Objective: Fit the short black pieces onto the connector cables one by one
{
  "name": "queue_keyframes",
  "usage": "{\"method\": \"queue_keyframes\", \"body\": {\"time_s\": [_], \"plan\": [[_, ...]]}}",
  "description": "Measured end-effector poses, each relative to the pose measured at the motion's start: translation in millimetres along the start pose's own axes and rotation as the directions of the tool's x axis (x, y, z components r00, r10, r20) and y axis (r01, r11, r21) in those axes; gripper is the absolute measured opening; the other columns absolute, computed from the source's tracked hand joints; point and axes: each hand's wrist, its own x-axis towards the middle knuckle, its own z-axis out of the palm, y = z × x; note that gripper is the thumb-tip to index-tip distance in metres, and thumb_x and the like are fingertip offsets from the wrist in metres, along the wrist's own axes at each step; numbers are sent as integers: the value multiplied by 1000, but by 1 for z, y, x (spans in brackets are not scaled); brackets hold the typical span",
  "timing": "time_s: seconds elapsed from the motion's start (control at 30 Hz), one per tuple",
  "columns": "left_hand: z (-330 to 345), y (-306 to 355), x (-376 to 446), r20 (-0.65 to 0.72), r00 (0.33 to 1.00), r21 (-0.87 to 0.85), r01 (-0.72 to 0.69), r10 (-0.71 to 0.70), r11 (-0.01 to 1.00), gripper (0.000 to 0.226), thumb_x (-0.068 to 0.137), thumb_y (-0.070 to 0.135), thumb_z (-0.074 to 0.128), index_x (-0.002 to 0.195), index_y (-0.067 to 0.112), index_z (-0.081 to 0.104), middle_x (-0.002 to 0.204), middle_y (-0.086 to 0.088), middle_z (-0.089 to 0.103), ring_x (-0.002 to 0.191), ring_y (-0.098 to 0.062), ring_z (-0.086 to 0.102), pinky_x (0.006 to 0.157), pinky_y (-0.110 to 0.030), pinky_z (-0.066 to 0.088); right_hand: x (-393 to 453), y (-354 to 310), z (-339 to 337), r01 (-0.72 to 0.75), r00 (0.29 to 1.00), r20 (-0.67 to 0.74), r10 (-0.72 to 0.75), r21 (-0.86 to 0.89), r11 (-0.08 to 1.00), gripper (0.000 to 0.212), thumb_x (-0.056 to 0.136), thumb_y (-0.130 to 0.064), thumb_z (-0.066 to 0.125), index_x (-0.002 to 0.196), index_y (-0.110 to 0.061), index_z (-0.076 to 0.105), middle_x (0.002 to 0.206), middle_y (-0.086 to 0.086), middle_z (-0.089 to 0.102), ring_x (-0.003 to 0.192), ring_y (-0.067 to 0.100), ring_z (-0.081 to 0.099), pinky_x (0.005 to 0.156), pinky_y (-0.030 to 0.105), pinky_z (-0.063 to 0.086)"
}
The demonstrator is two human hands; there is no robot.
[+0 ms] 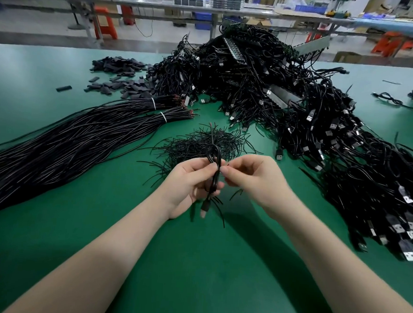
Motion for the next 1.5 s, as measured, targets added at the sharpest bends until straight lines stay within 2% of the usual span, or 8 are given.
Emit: {"method": "queue_keyframes", "body": {"time_s": [0.17, 0.37, 0.5, 0.83, 1.03, 1.2, 1.37, 1.5], "plan": [[-5, 5, -2, 31, 995, -89, 96, -94, 991, 15, 77, 26, 65, 80, 23, 80, 78, 7, 72, 52, -2, 60, 45, -14, 48, 0, 19, 8, 671, 534, 178, -826, -684, 287, 10, 78, 8, 73, 85, 1, 72, 85, 10, 69, 76, 28, 64, 76, 31, 52], [-4, 1, 1, -18, 1000, -157, -25, 22, 987, 18, 80, 19, 62, 85, 19, 80, 74, 0, 71, 62, -12, 68, 54, -21, 55, 0, 2, 7, 203, 972, -85, -221, -178, 963, 22, 84, -43, 65, 80, -24, 75, 80, -8, 73, 70, 9, 64, 67, 25, 52], [-3, -4, 2, 7, 999, -71, -51, 52, 996, 18, 80, 17, 63, 93, 16, 74, 82, -3, 73, 78, -17, 71, 67, -25, 57, 0, -6, 1, -298, 955, 45, 295, 120, 947, 36, 80, -50, 71, 72, -14, 68, 75, 2, 73, 58, 10, 60, 52, 21, 49], [0, -6, 0, 10, 996, 1, -89, 89, 996, 22, 78, 15, 63, 99, 14, 72, 91, 2, 75, 82, -10, 70, 70, -21, 54, -2, -16, -7, -527, 848, 272, 455, 327, 785, 15, 84, -20, 71, 77, -7, 68, 71, 4, 70, 52, 9, 58, 47, 17, 48], [0, -2, 2, -17, 999, -5, -34, 34, 999, 12, 82, 23, 68, 86, 20, 79, 73, 2, 70, 61, -10, 66, 55, -19, 52, 0, -4, 4, 84, 995, -33, -91, -191, 978, 19, 86, -12, 71, 70, -9, 62, 61, -4, 59, 57, 7, 48, 59, 21, 40], [-6, 3, 3, -13, 996, -52, 93, -94, 994, 17, 80, 25, 64, 66, 25, 74, 67, 8, 63, 48, -3, 53, 42, -15, 41, -2, 10, 9, 631, 647, 302, -700, -727, 269, 11, 76, 9, 70, 78, -1, 66, 79, 10, 65, 72, 29, 59, 64, 35, 51], [-5, 1, 3, -19, 1000, -137, 13, -16, 991, 13, 81, 22, 67, 86, 21, 79, 71, 4, 66, 55, -8, 60, 51, -19, 50, -2, -3, 6, 204, 974, -38, -224, -292, 935, 17, 82, -40, 72, 79, -23, 74, 76, -8, 72, 70, 11, 65, 67, 25, 53], [-4, 0, 3, 14, 1000, -117, -23, 25, 993, 19, 81, 20, 62, 89, 19, 79, 74, 0, 68, 61, -11, 63, 59, -21, 54, -1, -7, 0, -335, 940, 94, 328, 71, 940, 35, 85, -45, 67, 79, -11, 73, 71, -1, 72, 58, 9, 61, 52, 20, 49]]}}
